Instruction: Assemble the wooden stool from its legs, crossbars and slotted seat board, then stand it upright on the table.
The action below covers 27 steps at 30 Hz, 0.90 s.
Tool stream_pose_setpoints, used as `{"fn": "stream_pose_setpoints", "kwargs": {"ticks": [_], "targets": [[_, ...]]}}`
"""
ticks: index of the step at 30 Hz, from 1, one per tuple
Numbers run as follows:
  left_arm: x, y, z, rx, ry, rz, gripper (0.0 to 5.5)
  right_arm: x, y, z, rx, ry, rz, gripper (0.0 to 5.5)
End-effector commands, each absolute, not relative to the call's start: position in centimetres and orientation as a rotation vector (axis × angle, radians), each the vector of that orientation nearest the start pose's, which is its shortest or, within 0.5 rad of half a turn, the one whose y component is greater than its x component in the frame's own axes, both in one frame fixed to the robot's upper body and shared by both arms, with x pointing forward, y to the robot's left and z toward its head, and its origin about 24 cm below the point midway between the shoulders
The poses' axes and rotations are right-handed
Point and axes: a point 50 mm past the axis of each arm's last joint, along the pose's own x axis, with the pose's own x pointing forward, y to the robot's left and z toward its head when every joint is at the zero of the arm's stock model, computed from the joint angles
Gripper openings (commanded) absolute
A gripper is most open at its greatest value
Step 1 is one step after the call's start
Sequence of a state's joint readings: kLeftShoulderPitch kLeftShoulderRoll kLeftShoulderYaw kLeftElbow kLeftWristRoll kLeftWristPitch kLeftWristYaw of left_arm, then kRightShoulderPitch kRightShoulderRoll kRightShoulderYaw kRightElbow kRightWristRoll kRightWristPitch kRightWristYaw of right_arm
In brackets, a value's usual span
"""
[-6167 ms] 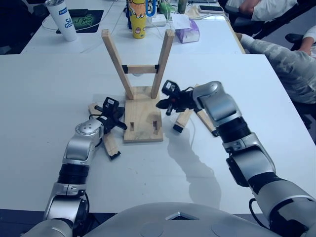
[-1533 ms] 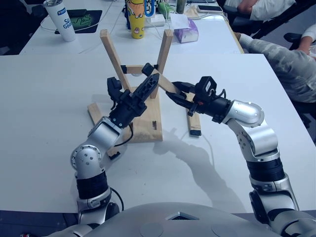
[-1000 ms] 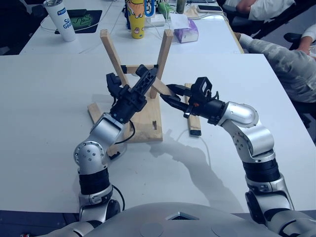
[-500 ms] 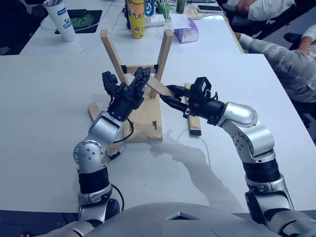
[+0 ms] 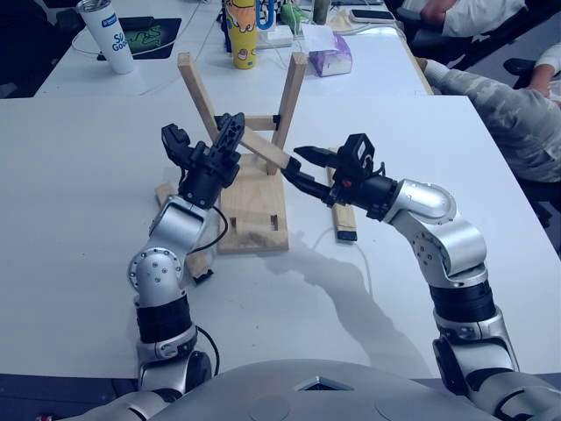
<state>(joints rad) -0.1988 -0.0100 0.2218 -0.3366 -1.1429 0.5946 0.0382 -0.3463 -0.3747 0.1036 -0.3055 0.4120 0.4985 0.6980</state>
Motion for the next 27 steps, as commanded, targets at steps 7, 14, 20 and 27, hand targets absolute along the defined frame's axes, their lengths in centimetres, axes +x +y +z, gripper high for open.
{"fn": "stream_pose_setpoints", "kwargs": {"ticks": [7,14,20,27], "targets": [[22.3,23.1,15.5,-0.577,-0.206,0.072,0.41,27.5,-13.2,14.5,-0.062,-0.027,0.843,2.32],[19.3,22.3,14.4,-0.426,-0.192,0.204,0.41,26.8,-14.3,13.5,-0.051,-0.006,0.713,2.32],[19.5,21.5,12.9,-0.453,-0.173,0.267,0.41,26.8,-16.1,10.9,-0.148,0.055,0.539,2.32],[18.7,21.6,11.8,-0.401,-0.137,0.292,0.41,25.7,-19.4,6.9,-0.190,0.097,0.129,1.43]]}}
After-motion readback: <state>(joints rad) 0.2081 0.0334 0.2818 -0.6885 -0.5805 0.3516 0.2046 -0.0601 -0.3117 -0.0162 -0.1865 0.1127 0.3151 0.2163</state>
